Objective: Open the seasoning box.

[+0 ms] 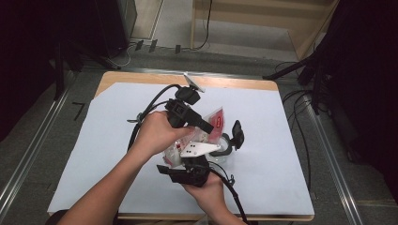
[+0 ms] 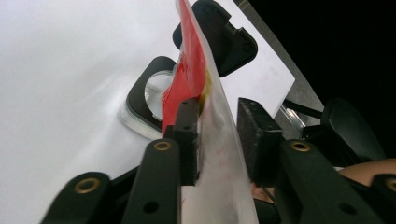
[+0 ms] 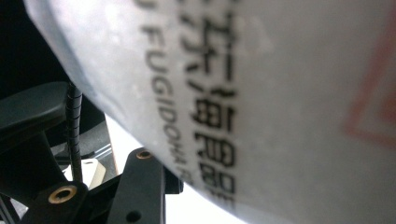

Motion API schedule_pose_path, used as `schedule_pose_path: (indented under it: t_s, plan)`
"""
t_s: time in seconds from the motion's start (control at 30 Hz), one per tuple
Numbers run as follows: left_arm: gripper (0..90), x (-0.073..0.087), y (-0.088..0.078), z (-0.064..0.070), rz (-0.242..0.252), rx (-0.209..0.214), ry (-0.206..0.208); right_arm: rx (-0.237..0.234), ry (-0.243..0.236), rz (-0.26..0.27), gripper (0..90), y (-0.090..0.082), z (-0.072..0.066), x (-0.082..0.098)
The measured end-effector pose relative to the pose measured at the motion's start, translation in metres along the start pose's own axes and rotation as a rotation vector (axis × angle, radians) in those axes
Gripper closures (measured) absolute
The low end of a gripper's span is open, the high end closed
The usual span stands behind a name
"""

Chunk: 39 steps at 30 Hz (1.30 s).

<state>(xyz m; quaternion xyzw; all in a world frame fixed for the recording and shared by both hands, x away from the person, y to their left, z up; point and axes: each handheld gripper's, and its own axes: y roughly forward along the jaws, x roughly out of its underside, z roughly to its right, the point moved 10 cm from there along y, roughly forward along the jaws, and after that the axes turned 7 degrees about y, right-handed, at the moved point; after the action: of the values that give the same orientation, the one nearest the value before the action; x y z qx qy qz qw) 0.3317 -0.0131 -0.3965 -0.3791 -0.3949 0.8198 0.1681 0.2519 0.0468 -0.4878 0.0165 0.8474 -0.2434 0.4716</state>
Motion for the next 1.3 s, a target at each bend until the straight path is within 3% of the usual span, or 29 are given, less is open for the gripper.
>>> schedule_pose_path:
  t_s: [0.23,0.43,0.53,0.97,1.3]
  plan:
    - [78.2,0.0003,-0.0004,-0.0006,-0.004,-0.013,-0.005,-0.012,0.004,-0.004,62.6,0.0001,-0.0022,-0.0011]
    - [79.3,-0.0017,0.0019,0.0008,-0.005,-0.006,-0.018,0.049,-0.053,-0.013,59.7,0.0007,-0.0012,-0.0004]
    - [79.2,-0.0028,0.0024,0.0006,0.007,-0.013,-0.019,0.075,-0.066,-0.022,63.4,0.0006,0.0009,-0.0002]
    - [78.7,-0.0073,0.0036,0.0015,-0.014,-0.012,-0.006,0.068,-0.021,0.013,63.5,0.0010,0.0002,-0.0071]
    - [79.2,-0.0079,0.0053,0.0030,-0.016,-0.010,0.019,0.079,-0.027,0.011,63.5,-0.0008,0.0027,-0.0063]
